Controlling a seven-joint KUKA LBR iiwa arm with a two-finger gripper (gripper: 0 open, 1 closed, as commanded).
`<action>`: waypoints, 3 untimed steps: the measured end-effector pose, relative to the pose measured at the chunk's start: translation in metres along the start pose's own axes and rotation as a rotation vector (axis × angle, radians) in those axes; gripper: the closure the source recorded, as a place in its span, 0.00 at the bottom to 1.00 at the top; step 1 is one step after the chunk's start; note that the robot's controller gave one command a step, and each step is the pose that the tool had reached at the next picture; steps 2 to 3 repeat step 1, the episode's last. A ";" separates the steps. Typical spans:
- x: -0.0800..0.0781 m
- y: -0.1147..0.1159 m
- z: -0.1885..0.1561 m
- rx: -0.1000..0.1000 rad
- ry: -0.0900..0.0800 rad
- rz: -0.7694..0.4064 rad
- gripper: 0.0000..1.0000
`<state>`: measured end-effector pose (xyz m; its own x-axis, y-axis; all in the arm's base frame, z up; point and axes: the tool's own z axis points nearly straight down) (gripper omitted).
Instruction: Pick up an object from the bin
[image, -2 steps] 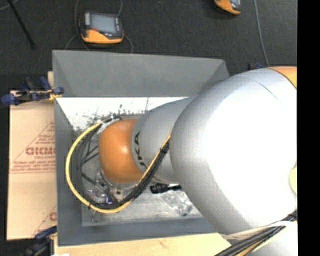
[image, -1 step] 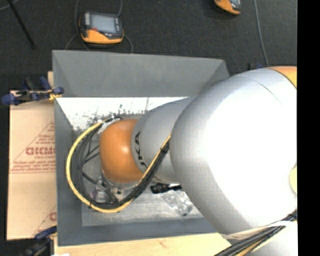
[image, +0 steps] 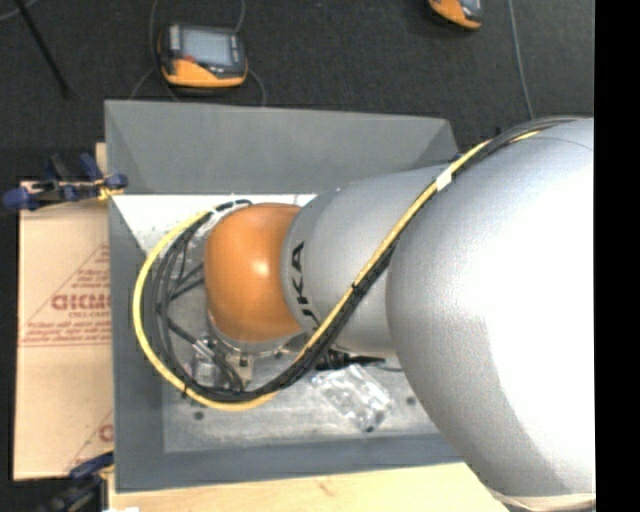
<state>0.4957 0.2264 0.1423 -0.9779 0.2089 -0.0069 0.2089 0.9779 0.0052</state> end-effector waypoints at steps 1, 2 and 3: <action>-0.009 0.001 -0.154 -0.001 -0.003 0.002 1.00; -0.009 0.001 -0.154 -0.001 -0.003 0.002 1.00; -0.009 0.001 -0.154 -0.001 -0.003 0.002 1.00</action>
Offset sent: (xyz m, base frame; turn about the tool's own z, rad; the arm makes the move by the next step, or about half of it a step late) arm 0.0054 -0.0007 0.1483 0.0072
